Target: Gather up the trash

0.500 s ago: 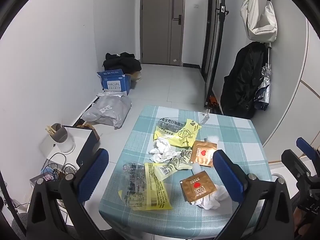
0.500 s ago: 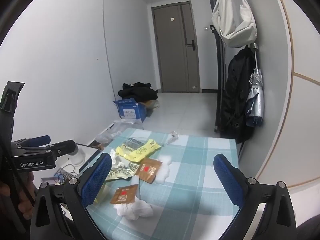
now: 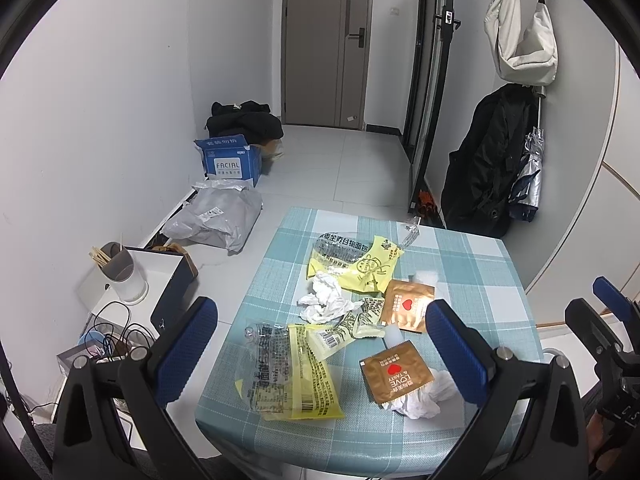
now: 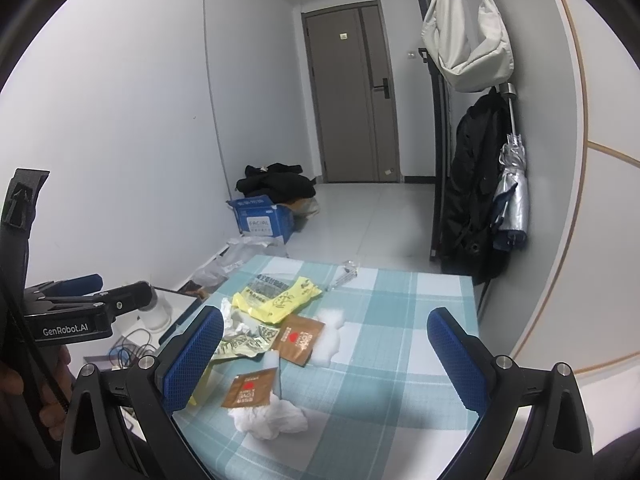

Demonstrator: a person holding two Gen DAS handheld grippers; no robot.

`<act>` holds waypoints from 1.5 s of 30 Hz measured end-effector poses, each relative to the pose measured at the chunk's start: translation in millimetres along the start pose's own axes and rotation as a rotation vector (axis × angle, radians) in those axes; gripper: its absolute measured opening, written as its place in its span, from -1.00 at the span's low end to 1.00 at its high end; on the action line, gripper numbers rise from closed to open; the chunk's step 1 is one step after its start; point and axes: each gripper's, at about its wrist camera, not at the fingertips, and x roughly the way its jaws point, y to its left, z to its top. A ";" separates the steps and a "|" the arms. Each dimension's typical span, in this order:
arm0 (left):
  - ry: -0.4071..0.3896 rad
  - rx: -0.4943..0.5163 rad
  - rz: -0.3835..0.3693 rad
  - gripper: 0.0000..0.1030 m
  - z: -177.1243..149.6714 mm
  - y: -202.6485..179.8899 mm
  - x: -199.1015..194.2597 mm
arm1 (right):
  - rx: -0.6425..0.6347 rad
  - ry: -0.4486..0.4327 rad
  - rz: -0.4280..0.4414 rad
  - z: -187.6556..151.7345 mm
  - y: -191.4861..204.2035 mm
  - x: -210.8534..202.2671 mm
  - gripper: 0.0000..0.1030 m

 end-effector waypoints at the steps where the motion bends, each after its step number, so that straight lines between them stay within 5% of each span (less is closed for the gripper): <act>1: -0.002 -0.001 0.004 0.98 -0.1 -0.7 0.0 | 0.003 0.002 0.000 -0.1 -0.3 0.5 0.99; 14: -0.015 -0.026 -0.053 0.98 -3.4 -0.1 7.1 | 0.020 0.030 0.006 -1.5 -1.5 4.3 0.99; 22: 0.042 -0.052 -0.095 0.98 -5.4 14.2 23.0 | 0.039 0.065 0.034 1.3 -5.8 16.5 0.99; 29: 0.159 -0.127 -0.109 0.98 -10.4 51.5 57.0 | 0.086 0.129 0.072 0.3 -5.6 44.1 0.99; 37: 0.483 -0.195 -0.136 0.98 -45.7 73.4 110.4 | 0.061 0.197 0.126 0.4 6.0 81.8 0.99; 45: 0.562 -0.183 -0.134 0.78 -52.1 73.5 120.6 | 0.086 0.260 0.171 -1.7 6.2 104.9 0.99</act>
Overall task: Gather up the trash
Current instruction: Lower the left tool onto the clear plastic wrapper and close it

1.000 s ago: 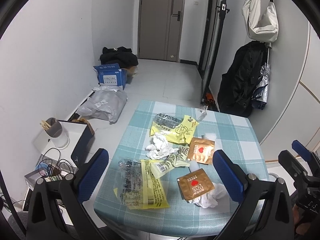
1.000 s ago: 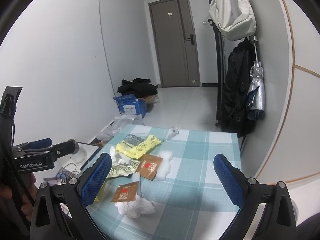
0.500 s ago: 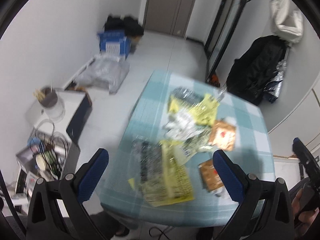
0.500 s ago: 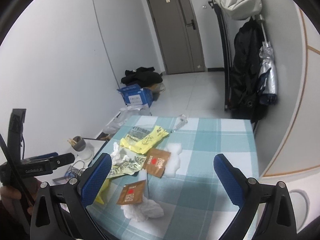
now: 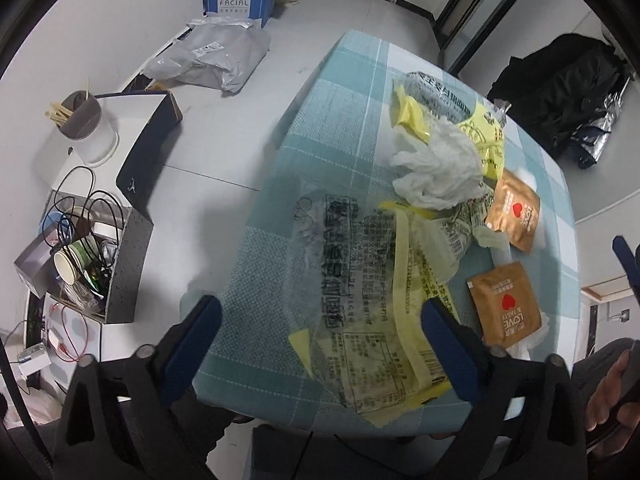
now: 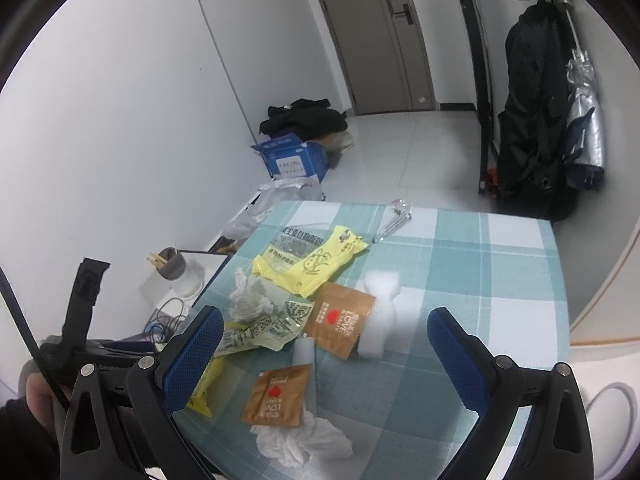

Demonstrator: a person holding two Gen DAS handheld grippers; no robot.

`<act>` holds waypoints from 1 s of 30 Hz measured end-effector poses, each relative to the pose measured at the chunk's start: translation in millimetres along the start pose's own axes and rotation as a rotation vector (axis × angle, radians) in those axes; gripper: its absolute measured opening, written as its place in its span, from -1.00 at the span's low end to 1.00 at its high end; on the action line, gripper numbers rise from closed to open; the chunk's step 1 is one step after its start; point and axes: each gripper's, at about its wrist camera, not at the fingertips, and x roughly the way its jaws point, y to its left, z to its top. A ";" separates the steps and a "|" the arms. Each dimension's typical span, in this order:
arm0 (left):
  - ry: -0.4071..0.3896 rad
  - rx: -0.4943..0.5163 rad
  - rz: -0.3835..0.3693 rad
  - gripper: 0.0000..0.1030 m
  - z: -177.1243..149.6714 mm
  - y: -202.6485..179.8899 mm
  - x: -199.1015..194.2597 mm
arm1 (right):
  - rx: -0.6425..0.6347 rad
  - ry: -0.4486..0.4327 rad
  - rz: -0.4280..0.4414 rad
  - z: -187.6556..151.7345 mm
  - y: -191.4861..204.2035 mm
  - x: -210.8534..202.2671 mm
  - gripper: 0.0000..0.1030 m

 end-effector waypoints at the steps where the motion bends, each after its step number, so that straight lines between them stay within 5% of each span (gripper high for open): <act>1: 0.006 0.015 0.007 0.69 0.5 -3.4 0.3 | 0.002 0.003 0.005 0.6 -0.2 1.6 0.99; 8: 0.017 0.136 0.085 0.42 -2.7 -28.2 5.5 | 0.004 0.035 0.027 -2.1 4.1 7.7 0.99; 11: 0.008 0.128 0.088 0.03 -3.2 -28.6 -0.2 | -0.004 0.044 0.024 -4.2 5.4 7.4 0.99; 13: 0.002 0.113 0.089 -0.58 -5.3 -24.2 -4.8 | -0.009 0.052 0.017 -6.0 5.8 8.2 0.99; 15: 0.007 0.102 0.092 -0.83 -6.4 -22.9 -3.1 | -0.015 0.065 0.010 -8.7 6.2 9.7 0.99; 24: -0.030 0.066 0.026 -0.94 -3.4 -23.6 -14.3 | -0.006 0.141 -0.001 -18.1 3.4 20.3 0.97; 30: -0.067 0.043 -0.004 -0.97 -3.3 -19.6 -26.3 | 0.002 0.238 0.012 -28.9 6.6 34.3 0.67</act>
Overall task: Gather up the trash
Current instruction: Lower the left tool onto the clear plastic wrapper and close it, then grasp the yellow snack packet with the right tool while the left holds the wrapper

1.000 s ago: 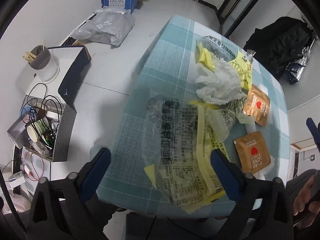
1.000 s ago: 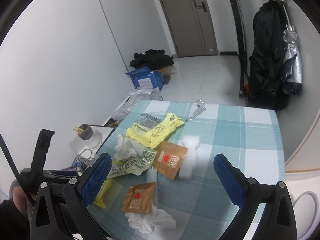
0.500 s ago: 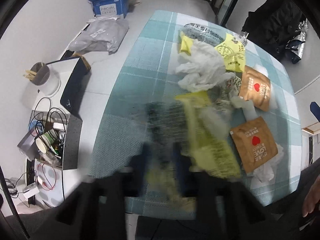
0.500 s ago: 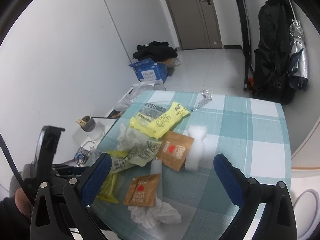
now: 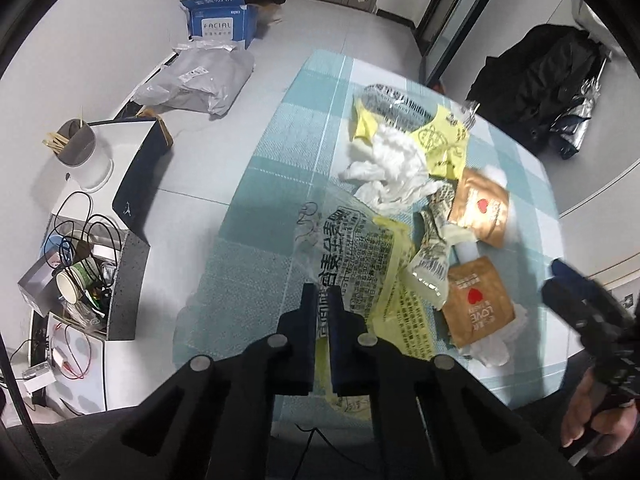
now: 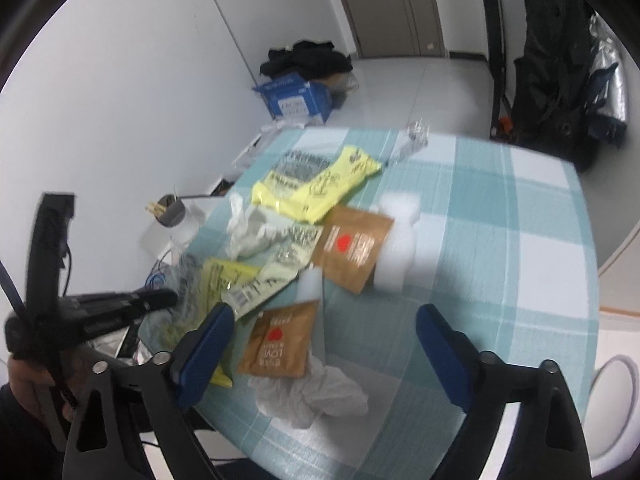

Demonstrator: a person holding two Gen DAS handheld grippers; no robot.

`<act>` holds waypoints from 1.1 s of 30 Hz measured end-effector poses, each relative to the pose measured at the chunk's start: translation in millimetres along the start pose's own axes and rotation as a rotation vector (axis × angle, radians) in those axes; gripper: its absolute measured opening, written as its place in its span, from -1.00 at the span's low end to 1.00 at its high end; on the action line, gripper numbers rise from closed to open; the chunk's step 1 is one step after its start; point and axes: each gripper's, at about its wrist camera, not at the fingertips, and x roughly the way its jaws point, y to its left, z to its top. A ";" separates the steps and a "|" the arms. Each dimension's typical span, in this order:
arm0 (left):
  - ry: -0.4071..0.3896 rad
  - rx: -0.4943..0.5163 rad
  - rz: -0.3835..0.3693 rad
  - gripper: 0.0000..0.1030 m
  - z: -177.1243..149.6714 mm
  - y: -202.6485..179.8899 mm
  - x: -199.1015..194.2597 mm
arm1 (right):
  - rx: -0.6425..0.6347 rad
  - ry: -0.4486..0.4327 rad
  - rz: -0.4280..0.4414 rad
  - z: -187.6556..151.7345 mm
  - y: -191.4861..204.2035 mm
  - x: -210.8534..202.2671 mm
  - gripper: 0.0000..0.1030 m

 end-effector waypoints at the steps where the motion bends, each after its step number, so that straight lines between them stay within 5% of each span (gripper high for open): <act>1: -0.009 -0.009 -0.007 -0.97 0.1 2.3 -1.8 | 0.000 0.010 0.002 -0.8 0.7 2.1 0.61; 14: -0.055 -0.079 -0.120 -0.97 1.1 19.1 -17.0 | 0.019 0.167 0.025 -3.8 7.2 35.8 -0.05; 16: -0.056 -0.080 -0.118 -0.97 0.3 20.2 -16.4 | 0.060 0.202 0.044 -5.7 0.5 45.2 -0.37; 23: -0.060 -0.089 -0.132 -0.97 -0.8 24.5 -16.8 | 0.108 0.205 0.087 -6.7 -6.9 47.3 -0.90; 33: -0.053 -0.141 -0.141 -0.97 -0.7 30.3 -14.2 | 0.108 0.134 0.117 -0.5 -10.1 23.9 -1.00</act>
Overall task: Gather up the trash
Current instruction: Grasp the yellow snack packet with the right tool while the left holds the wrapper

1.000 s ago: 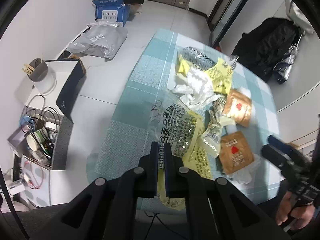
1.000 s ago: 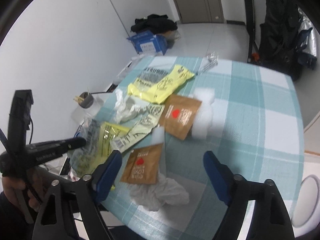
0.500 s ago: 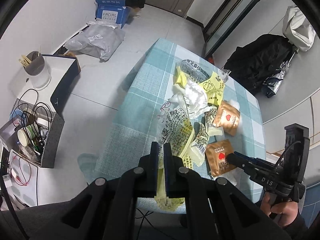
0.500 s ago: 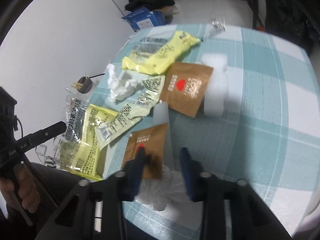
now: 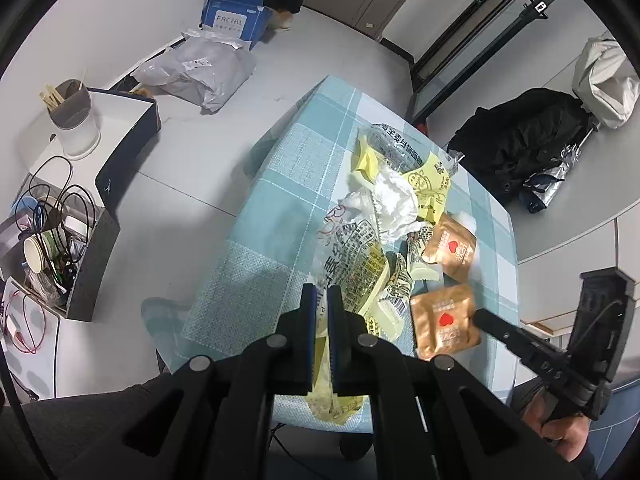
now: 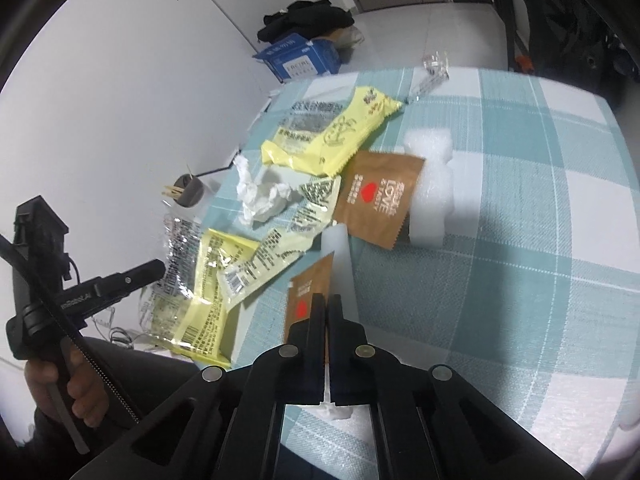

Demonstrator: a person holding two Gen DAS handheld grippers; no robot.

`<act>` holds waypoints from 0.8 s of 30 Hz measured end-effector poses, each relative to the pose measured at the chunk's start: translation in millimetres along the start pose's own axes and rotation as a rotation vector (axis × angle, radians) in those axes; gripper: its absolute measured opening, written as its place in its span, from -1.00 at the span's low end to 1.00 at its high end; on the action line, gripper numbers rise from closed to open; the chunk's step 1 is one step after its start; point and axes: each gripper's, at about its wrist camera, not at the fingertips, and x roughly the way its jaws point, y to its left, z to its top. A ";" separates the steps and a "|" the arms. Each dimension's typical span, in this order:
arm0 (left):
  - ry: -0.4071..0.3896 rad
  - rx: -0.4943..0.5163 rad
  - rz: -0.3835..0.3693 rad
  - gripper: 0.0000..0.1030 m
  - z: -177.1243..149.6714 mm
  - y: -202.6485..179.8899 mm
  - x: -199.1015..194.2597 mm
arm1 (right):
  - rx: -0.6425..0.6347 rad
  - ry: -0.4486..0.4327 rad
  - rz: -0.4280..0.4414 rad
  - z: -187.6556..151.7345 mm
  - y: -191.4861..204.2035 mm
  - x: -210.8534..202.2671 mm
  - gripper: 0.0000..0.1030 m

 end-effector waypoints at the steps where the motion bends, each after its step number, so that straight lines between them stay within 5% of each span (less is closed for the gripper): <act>1: -0.001 0.006 0.006 -0.97 -0.4 -0.8 0.1 | -0.007 -0.010 0.001 -0.6 2.0 -3.4 -1.00; 24: -0.080 0.208 0.175 -1.00 7.9 -50.8 -36.0 | -0.057 -0.190 0.020 7.7 15.4 -51.8 -1.00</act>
